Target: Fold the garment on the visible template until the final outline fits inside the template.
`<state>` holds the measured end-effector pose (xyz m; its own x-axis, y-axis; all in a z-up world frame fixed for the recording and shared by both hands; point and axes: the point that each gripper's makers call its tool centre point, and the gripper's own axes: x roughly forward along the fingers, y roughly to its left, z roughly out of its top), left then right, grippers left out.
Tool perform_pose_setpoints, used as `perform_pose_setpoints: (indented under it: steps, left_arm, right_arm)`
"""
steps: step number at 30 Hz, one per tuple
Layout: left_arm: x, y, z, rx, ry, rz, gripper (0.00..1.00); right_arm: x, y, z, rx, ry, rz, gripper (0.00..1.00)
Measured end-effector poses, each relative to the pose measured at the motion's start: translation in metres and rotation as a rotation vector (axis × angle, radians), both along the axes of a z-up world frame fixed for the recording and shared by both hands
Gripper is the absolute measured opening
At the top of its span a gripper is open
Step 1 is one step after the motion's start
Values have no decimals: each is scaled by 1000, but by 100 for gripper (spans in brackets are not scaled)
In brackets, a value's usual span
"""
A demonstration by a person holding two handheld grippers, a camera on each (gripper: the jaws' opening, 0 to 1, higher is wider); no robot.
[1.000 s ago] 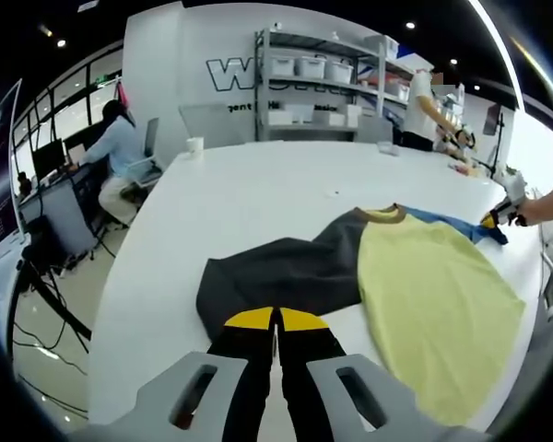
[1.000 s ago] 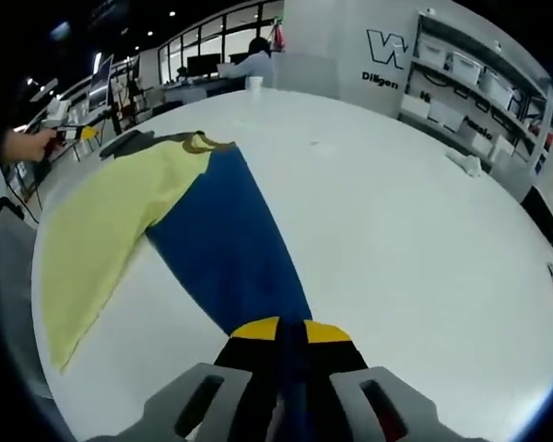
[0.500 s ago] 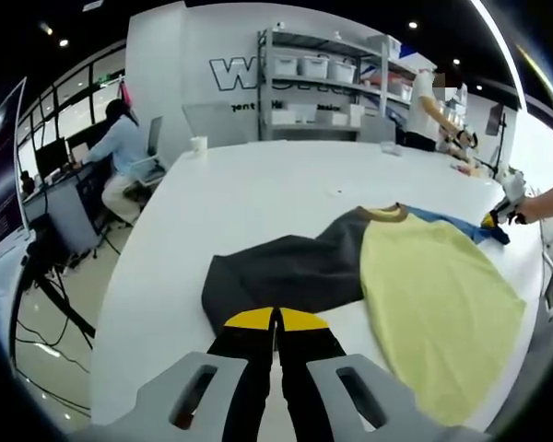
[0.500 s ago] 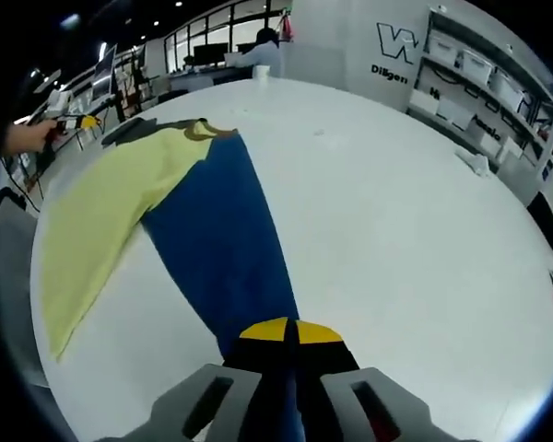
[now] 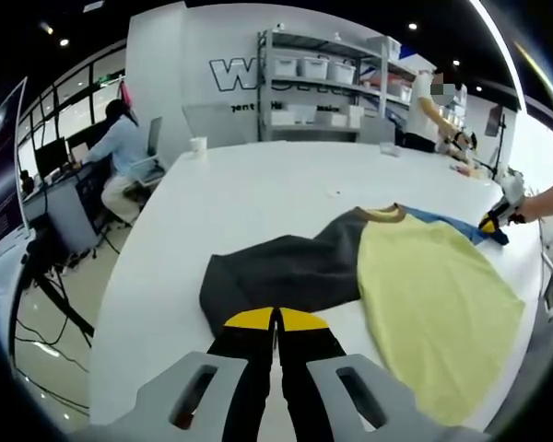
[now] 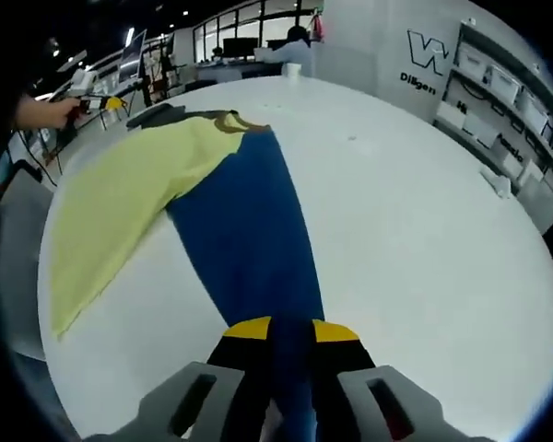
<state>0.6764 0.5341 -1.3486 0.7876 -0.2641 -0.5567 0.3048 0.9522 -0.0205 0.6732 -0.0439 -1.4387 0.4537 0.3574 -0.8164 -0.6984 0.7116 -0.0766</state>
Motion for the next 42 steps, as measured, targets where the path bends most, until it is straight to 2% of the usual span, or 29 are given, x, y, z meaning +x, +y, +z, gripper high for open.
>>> perform_pose_setpoints:
  steps: [5, 6, 9, 15, 19, 23, 31, 33, 35, 36, 37, 38, 39, 40, 41, 42]
  left_arm:
    - [-1, 3, 2, 1, -2, 7, 0]
    - [-1, 4, 2, 1, -3, 8, 0]
    - [-1, 4, 2, 1, -3, 10, 0]
    - [-2, 4, 3, -3, -7, 10, 0]
    - [-2, 5, 5, -4, -11, 11, 0]
    - [-2, 5, 6, -4, -13, 10, 0]
    - [-3, -2, 6, -11, -17, 1, 0]
    - [-3, -4, 6, -13, -17, -3, 0]
    - [-3, -6, 6, -14, -17, -6, 0]
    - [-3, -6, 6, -15, -17, -7, 0]
    - [-3, -6, 6, -15, -18, -7, 0]
    - [-3, -7, 7, -17, -19, -8, 0]
    - [-3, -7, 7, -17, -20, -9, 0]
    - [-3, -7, 7, -17, -20, -9, 0]
    - [-3, -8, 7, -18, -20, -9, 0]
    - [-3, -8, 7, -18, -21, -10, 0]
  right_arm:
    - [4, 0, -1, -20, 32, 33, 13]
    - [3, 0, 0, -26, 38, 41, 12]
    - [-1, 0, -2, -49, 60, 74, 0]
    - [-4, 2, 2, -35, 68, 72, 0]
    - [-6, 5, 14, -19, 46, 60, 0]
    - [-12, 12, 32, -25, -6, 86, 0]
    - [-40, 26, 44, -48, -29, 115, 0]
    - [-47, 28, 41, -78, -32, 127, 0]
    - [-49, 23, 38, -138, -67, 128, 0]
    - [-52, 24, 36, -140, -65, 120, 0]
    - [-50, 22, 37, -172, -97, 122, 0]
    - [-47, 16, 32, -237, -139, 155, 0]
    - [-48, 12, 29, -291, -151, 180, 0]
    - [-45, 9, 31, -347, -198, 191, 0]
    - [-45, 9, 32, -370, -221, 186, 0]
    - [-49, 15, 28, -343, -205, 187, 0]
